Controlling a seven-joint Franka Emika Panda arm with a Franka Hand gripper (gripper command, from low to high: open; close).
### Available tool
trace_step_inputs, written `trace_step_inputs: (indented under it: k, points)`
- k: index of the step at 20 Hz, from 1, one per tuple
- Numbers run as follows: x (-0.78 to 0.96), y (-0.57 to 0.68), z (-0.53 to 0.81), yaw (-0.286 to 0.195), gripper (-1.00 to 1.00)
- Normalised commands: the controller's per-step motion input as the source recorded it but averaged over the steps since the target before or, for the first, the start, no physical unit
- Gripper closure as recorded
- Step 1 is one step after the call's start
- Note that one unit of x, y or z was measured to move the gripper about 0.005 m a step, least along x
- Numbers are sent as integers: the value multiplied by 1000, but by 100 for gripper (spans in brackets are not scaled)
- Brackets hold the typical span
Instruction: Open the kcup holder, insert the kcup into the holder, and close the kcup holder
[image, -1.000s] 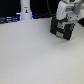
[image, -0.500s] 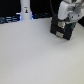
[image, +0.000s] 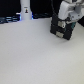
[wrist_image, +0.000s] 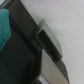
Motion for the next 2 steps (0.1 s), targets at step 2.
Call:
trace_step_inputs:
  k: [2]
  points:
    - [48,3,56,-25,-100]
